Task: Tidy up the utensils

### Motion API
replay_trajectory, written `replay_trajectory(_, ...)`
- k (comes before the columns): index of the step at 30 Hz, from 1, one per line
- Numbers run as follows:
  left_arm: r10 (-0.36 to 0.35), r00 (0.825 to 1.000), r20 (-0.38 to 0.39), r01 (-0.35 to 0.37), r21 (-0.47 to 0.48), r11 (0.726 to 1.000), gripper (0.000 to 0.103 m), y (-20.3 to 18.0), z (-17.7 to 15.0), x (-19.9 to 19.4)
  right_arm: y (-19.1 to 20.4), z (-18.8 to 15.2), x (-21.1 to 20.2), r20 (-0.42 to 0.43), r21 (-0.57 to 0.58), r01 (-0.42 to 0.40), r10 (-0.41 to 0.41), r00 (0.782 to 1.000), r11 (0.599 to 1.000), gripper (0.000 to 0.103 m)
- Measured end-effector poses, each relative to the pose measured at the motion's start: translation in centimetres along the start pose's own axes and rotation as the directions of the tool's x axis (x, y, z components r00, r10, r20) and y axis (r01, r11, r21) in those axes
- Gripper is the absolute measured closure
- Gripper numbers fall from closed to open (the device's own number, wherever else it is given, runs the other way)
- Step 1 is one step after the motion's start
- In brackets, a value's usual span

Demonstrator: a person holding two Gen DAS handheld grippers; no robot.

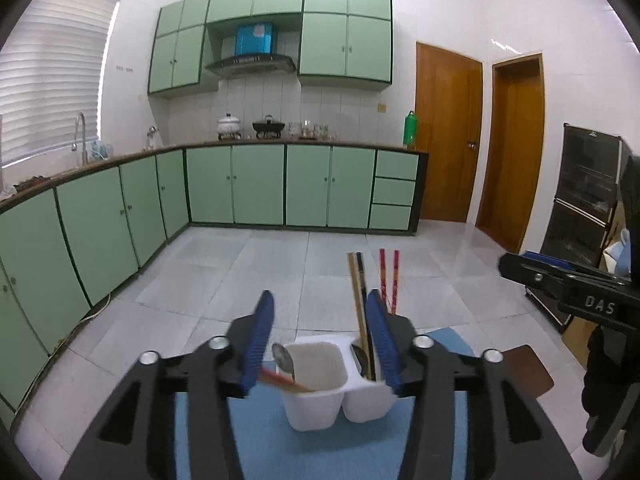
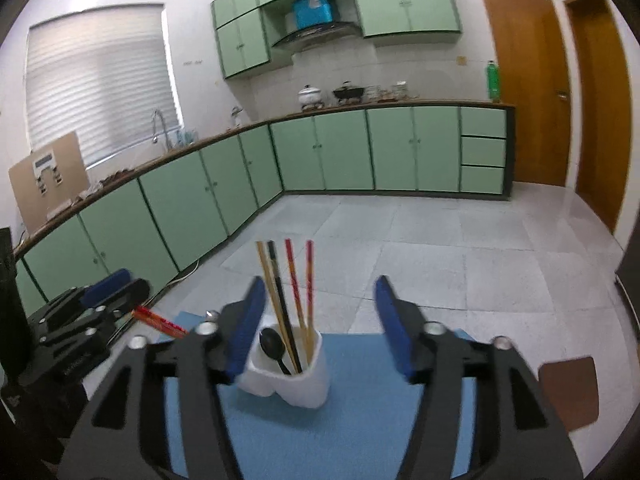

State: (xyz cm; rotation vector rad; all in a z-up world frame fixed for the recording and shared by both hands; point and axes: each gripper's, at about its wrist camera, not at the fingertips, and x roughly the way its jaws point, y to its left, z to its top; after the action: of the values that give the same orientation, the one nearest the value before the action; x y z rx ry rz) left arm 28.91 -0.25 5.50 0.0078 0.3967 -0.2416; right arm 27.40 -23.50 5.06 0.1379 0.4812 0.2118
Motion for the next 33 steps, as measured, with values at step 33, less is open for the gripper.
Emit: replay_trajectory(33, 0.041, 0.997, -0.059, -0.044, -0.046, 0.998, 0.013, -2.0, -13.0, -16.0, 5.4, -15.0, -13.0, -0.068, -0.093, -0.001, -0.006, 0.998, 0.996, 0.008)
